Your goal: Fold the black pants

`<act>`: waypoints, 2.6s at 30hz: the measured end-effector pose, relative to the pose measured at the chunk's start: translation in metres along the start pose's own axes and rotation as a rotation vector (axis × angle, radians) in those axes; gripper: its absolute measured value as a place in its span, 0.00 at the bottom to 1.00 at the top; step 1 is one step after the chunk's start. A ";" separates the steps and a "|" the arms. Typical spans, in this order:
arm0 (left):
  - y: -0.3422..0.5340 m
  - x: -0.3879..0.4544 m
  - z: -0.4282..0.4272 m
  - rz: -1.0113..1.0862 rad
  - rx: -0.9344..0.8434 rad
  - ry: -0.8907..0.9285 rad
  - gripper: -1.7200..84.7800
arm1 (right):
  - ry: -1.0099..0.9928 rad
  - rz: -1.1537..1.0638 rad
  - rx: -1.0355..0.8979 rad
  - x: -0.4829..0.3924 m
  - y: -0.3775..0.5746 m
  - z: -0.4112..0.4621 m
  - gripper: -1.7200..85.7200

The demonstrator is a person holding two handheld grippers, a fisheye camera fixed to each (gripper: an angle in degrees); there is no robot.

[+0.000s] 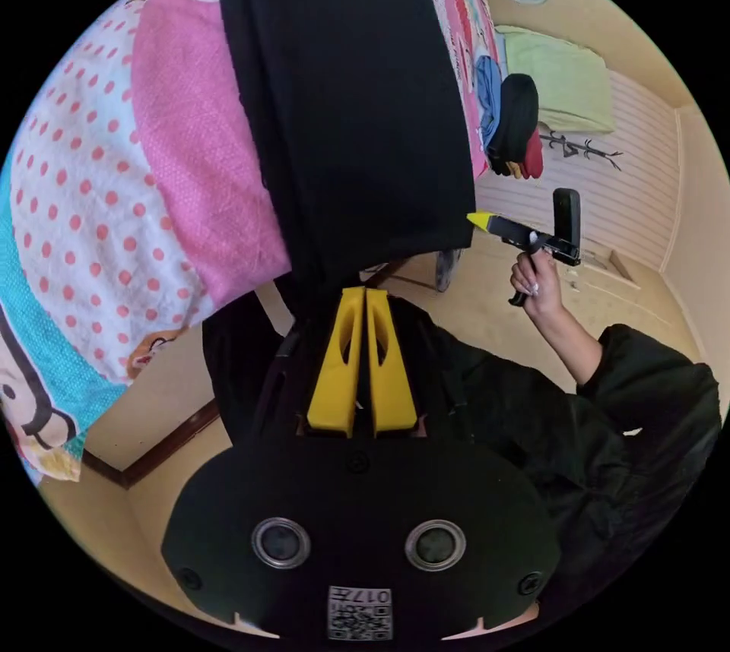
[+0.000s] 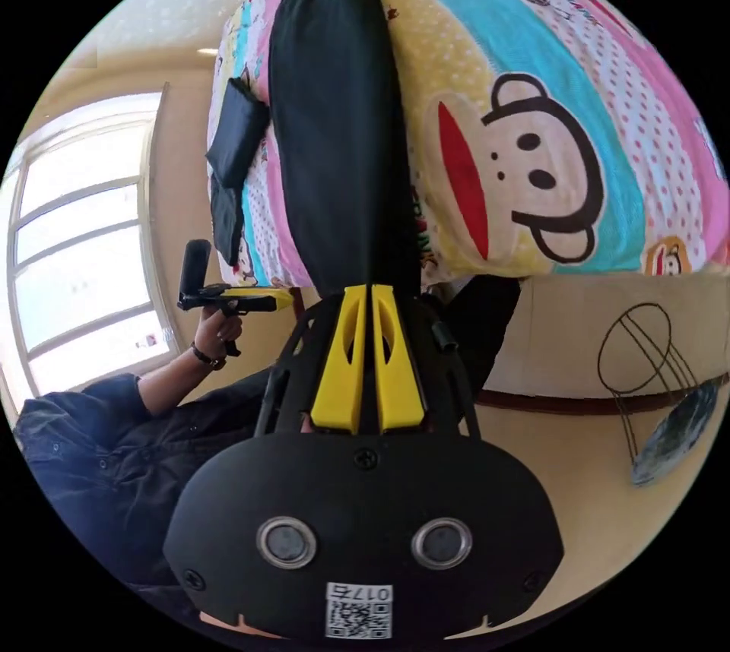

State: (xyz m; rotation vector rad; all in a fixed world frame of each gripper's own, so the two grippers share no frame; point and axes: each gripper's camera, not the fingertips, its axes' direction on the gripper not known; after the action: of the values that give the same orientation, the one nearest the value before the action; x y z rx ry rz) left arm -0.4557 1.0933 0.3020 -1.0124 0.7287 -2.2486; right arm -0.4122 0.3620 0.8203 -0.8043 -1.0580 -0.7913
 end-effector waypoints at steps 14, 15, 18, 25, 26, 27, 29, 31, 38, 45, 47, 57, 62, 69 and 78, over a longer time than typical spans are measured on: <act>-0.032 -0.005 -0.019 -0.097 0.365 0.071 0.14 | -0.113 0.143 -0.027 0.028 -0.021 0.041 0.03; -0.042 -0.002 -0.019 -0.106 0.376 0.023 0.16 | -0.128 0.161 -0.017 0.029 -0.020 0.039 0.03; -0.069 0.000 -0.010 -0.119 0.346 -0.029 0.17 | -0.160 0.190 0.001 0.032 -0.016 0.034 0.03; -0.094 0.006 0.019 -0.155 0.277 -0.020 0.04 | -0.194 0.202 -0.013 0.035 -0.006 0.022 0.03; -0.090 0.007 0.015 -0.147 0.291 0.036 0.03 | -0.205 0.210 -0.013 0.036 -0.006 0.019 0.03; -0.082 0.010 0.007 -0.125 0.328 0.082 0.02 | -0.227 0.220 -0.012 0.036 -0.006 0.014 0.03; -0.066 0.015 -0.009 -0.106 0.395 0.131 0.02 | -0.258 0.200 -0.030 0.032 -0.007 0.009 0.03; -0.048 0.019 -0.024 -0.122 0.463 0.130 0.02 | -0.243 0.162 -0.081 0.024 -0.007 0.009 0.03; -0.044 -0.005 -0.003 -0.295 0.417 0.067 0.04 | -0.213 0.202 -0.138 0.035 -0.011 0.029 0.03; -0.047 -0.007 -0.046 -0.193 0.569 0.208 0.17 | -0.196 0.142 -0.083 0.066 -0.042 -0.035 0.10; -0.061 -0.009 -0.060 -0.156 0.588 0.223 0.19 | -0.231 0.116 -0.064 0.075 -0.068 -0.054 0.13; -0.155 -0.038 -0.093 -0.055 0.564 0.296 0.21 | -0.367 -0.103 -0.175 0.078 -0.239 -0.063 0.21; -0.167 -0.035 -0.078 -0.017 0.565 0.352 0.16 | -0.444 -0.211 -0.269 0.080 -0.259 -0.046 0.20; -0.158 -0.019 -0.039 -0.052 0.523 0.413 0.08 | -0.688 -0.133 -0.247 0.110 -0.223 -0.020 0.11; -0.063 0.082 -0.055 0.215 0.504 0.625 0.06 | -0.948 -0.260 -0.116 0.078 -0.100 -0.084 0.03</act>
State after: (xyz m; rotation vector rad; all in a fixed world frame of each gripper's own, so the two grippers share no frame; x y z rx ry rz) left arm -0.5609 1.0947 0.3525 0.0168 0.4348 -2.3762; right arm -0.4401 0.2285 0.8885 -1.1987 -2.0006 -0.6881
